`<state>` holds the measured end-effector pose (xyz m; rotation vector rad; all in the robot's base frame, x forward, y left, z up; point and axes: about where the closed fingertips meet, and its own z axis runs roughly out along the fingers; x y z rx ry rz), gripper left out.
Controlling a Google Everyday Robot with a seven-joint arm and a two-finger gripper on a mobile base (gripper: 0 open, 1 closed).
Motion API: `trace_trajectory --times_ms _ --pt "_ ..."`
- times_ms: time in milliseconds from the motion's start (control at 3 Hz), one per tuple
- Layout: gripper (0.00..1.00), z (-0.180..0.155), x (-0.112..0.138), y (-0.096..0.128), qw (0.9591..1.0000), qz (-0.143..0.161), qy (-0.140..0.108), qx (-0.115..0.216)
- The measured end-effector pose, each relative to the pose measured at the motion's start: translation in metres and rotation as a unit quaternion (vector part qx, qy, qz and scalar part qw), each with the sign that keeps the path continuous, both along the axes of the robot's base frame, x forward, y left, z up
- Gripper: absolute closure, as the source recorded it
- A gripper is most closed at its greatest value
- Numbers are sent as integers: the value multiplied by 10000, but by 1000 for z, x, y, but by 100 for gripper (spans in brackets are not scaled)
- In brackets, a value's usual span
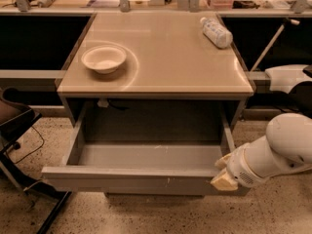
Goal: Close top drawer
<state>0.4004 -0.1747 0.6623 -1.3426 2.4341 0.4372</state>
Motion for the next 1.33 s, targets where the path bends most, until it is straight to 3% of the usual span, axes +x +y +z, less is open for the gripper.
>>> trace_trajectory --times_ms 667,1000,1333 --pt "100 4 23 15 9997 123 -195 56" --pt "100 4 23 14 9997 119 -195 56" --pt "100 -1 22 2 9998 -97 -180 31"
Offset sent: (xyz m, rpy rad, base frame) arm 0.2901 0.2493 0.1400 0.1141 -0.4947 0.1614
